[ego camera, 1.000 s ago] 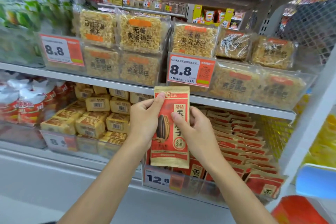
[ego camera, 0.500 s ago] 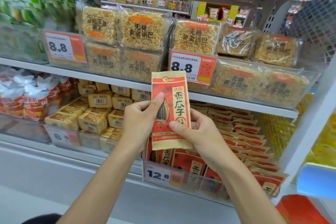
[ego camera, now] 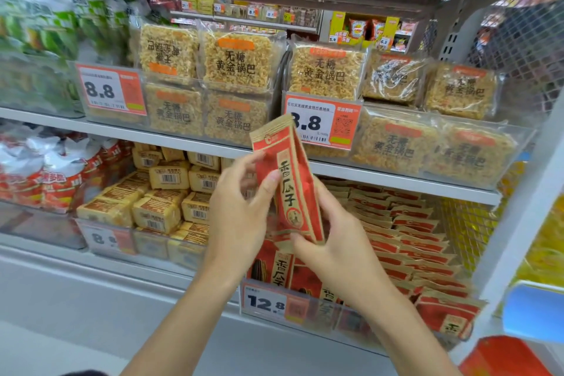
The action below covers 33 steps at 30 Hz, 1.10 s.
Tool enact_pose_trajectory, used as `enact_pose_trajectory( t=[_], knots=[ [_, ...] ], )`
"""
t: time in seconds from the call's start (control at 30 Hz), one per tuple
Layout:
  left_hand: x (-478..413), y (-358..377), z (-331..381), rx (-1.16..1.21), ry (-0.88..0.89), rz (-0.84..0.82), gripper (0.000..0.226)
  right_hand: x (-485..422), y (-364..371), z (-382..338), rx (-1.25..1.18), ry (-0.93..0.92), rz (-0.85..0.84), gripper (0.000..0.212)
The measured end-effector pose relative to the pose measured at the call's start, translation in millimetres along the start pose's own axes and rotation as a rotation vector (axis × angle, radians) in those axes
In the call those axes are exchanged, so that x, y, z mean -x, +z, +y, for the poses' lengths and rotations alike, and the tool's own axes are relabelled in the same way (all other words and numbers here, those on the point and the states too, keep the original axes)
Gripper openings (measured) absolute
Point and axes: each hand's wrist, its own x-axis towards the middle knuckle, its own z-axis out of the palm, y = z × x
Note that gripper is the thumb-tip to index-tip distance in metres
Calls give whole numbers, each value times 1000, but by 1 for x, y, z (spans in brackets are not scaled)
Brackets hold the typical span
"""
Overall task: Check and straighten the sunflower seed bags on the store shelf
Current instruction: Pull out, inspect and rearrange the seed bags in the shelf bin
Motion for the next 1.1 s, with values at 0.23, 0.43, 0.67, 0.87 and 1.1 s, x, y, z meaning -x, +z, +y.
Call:
enact_pose_trajectory(
  t=[0.23,0.43,0.67,0.87,1.1],
  knots=[
    [4,-3,15,548,-338,-156,26,6,-11,-4,-145,0,12,73],
    [4,-5,10,587,-324,-200,26,3,-20,2,-375,178,-113,39],
    [4,-4,4,573,-334,-216,27,1,-18,5,-431,209,-108,37],
    [5,-2,2,584,-329,-297,23,2,-28,4,-377,210,-144,33],
    [8,1,1,573,-300,-441,24,-2,-26,8,-367,142,53,28]
  ],
)
